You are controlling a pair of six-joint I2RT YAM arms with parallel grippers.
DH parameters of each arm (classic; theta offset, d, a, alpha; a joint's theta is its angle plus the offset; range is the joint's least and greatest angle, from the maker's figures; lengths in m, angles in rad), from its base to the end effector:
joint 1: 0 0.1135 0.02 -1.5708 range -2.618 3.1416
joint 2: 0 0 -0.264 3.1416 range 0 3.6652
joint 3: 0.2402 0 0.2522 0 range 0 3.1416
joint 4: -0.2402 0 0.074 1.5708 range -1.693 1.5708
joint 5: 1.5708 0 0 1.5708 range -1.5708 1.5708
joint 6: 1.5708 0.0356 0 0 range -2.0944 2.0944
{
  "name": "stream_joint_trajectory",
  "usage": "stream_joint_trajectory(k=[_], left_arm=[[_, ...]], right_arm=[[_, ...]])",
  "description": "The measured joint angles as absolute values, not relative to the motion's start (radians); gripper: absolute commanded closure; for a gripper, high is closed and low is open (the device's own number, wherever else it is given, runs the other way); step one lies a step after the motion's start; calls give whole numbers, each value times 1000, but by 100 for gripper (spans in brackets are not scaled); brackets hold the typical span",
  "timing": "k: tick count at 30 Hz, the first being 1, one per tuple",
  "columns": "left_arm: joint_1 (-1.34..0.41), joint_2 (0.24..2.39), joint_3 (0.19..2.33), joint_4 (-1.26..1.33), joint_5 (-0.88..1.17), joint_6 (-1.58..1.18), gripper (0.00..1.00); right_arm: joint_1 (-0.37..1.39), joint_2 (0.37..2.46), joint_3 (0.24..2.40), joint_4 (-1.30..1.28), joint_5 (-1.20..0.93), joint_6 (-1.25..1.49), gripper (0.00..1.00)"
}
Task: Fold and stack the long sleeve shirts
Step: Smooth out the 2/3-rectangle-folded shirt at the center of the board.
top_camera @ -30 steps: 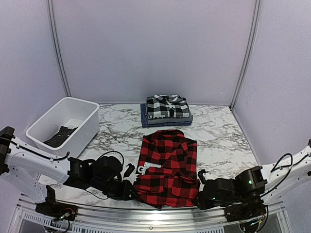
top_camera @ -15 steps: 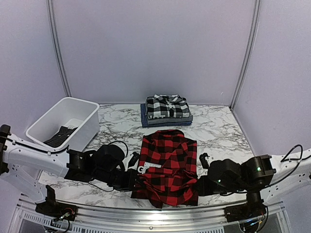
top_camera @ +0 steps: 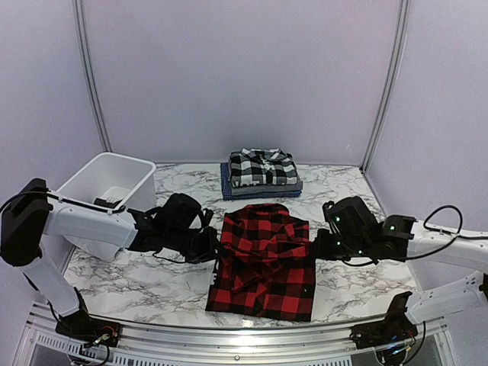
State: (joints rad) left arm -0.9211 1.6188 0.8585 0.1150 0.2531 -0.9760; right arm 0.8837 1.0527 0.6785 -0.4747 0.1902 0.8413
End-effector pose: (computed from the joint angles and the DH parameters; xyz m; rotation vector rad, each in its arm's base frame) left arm 0.1975 -0.2747 0.1866 0.0910 2.5307 -1.2119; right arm 0.1392 0.1590 0.2274 0.0367 2.4783 0.5564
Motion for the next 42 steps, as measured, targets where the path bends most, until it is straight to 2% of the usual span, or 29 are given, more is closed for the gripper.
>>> stream_joint_trajectory(k=[1,4,6,8,12,17,19,21,23,27,34,39,42], left_arm=[[-904,1642,875,119,252,-972,68],[-879,1678,909,128,240,-964,44],[-872,1682,928,131,228,-961,40],[-871,1682,951,132,223,-955,38],[-871,1668,977,135,212,-943,39],[-871,1568,920,127,182,-928,50],[-871,1511,878,128,182,-929,57],[-871,1478,849,128,186,-934,59],[-871,1469,838,123,186,-934,59],[-871,1433,786,102,162,-942,66],[-926,1272,596,73,138,-985,67],[-1047,1220,520,73,121,-1025,69],[-1066,1158,456,69,91,-1065,69]], right_arm=[[850,1084,693,-464,179,815,83],[791,1177,746,-444,165,756,56],[778,1209,775,-445,165,722,49],[775,1213,793,-451,167,700,46],[777,1172,808,-484,176,675,46],[828,1062,798,-518,189,669,51],[903,1035,780,-501,187,672,51],[993,1048,773,-484,187,676,51],[1092,1105,776,-454,193,675,50],[1219,1299,862,-451,226,655,50],[1317,1628,1183,-458,303,601,49],[1332,1758,1274,-478,334,568,37],[1341,1832,1329,-519,368,552,34]])
